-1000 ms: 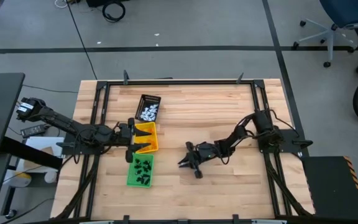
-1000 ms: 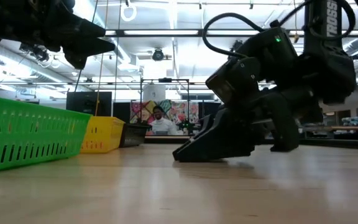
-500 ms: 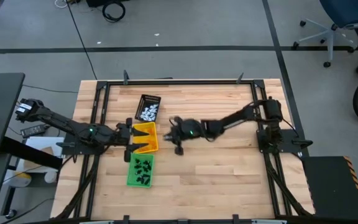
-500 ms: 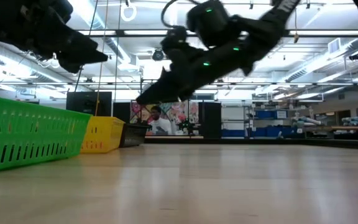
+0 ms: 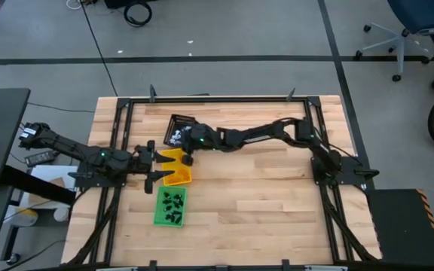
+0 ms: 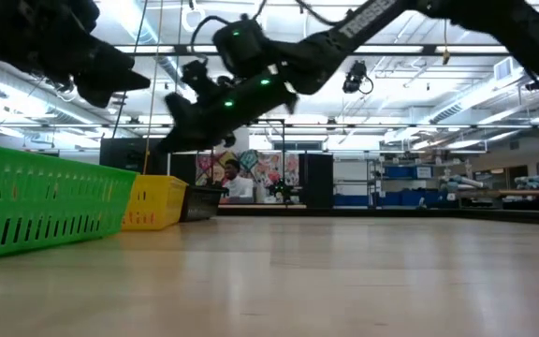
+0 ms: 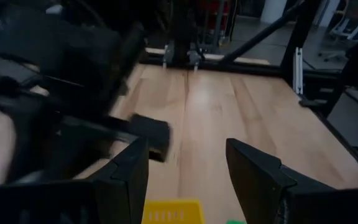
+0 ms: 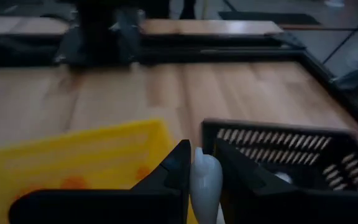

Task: Sort Halloween decoration
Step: Put the white ghost plush toy into the black basket, then return to Home Position

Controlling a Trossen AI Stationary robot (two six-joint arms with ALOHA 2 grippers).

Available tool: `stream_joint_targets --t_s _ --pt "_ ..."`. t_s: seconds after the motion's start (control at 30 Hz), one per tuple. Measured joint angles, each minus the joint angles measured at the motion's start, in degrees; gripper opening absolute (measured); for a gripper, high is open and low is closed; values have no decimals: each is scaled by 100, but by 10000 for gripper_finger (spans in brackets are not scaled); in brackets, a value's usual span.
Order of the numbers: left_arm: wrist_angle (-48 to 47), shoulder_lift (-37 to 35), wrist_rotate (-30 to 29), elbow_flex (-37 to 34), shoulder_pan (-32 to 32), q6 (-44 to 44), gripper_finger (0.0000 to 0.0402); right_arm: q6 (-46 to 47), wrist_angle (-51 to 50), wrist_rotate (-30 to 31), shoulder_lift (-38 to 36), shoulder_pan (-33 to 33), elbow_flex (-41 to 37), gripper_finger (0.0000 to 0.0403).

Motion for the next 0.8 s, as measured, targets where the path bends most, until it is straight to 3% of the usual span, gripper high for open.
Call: stream_joint_targets --t_s 0.17,0.33,0.43,0.8 --pt "-69 51 -54 0 2 -56 189 166 -776 179 427 -199 1033 64" --pt "16 49 -722 0 38 109 189 578 -1452 130 934 -458 1896 64" --pt "193 47 -1034 2 211 106 189 781 -1744 109 1085 -557 2123 67" --pt "45 58 -811 2 302 -47 189 837 -1640 -95 1072 -712 2166 117"
